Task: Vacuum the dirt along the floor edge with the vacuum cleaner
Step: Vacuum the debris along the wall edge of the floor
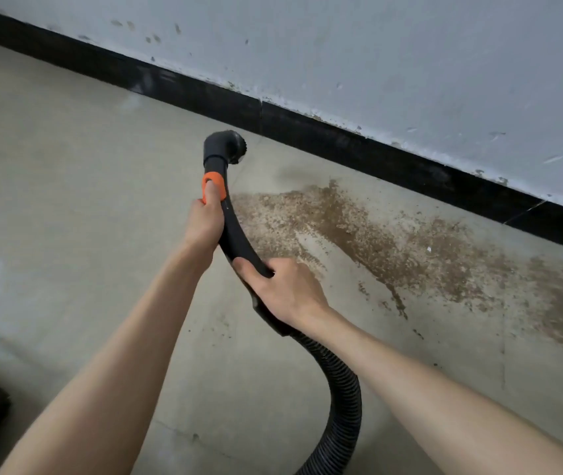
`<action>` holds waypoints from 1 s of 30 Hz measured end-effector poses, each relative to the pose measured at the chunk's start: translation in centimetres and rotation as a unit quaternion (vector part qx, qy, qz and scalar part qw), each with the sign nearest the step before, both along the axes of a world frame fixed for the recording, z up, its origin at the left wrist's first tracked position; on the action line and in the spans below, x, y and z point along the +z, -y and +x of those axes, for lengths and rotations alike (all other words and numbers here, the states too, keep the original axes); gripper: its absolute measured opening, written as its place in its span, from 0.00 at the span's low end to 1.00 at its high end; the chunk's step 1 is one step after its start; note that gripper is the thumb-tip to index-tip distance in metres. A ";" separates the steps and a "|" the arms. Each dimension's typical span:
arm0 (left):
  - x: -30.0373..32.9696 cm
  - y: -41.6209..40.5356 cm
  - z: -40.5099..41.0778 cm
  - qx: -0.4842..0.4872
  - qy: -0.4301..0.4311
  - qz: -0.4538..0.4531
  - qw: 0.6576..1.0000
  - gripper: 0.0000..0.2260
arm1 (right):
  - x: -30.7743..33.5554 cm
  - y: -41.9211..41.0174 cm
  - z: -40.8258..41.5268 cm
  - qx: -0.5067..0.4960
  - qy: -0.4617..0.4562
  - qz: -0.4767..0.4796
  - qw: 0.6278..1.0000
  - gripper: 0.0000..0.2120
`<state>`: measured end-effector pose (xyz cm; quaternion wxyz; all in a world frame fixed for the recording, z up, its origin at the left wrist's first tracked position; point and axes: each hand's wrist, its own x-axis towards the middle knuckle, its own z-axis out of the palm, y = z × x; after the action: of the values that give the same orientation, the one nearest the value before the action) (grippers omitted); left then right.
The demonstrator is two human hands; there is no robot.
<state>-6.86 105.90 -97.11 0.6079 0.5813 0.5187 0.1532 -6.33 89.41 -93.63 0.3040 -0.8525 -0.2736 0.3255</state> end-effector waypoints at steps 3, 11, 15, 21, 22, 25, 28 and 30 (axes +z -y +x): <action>-0.3 0.1 -3.7 0.056 -0.024 -0.037 0.997 0.28 | 0.0 -0.1 -1.0 0.074 0.006 -0.023 0.997 0.28; -0.4 5.6 -10.0 0.145 0.000 -0.118 0.982 0.27 | 0.2 3.5 -2.2 0.206 0.007 -0.074 0.976 0.28; 0.4 8.0 -11.4 0.169 0.011 -0.138 0.976 0.21 | 1.0 5.6 -2.7 0.227 -0.015 -0.068 0.971 0.27; -0.2 10.8 -13.4 0.203 0.006 -0.166 0.965 0.21 | 1.1 7.7 -3.8 0.257 -0.026 -0.087 0.962 0.27; -0.3 11.2 -13.6 0.207 0.008 -0.178 0.962 0.22 | 1.0 7.9 -3.8 0.261 -0.033 -0.090 0.961 0.28; -0.4 11.8 -14.0 0.211 0.019 -0.206 0.955 0.23 | 1.0 8.1 -4.0 0.269 -0.038 -0.099 0.957 0.30; -0.4 12.0 -13.8 0.196 0.029 -0.213 0.957 0.22 | 1.0 8.1 -4.2 0.265 -0.020 -0.103 0.959 0.31; -0.3 11.9 -13.5 0.185 0.035 -0.217 0.958 0.21 | 0.9 8.2 -3.9 0.256 -0.019 -0.106 0.961 0.30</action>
<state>-20.35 93.97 -97.43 0.6980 0.3237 0.6166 0.1672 -10.26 81.23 -92.71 0.1238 -0.7747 -0.4412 0.4357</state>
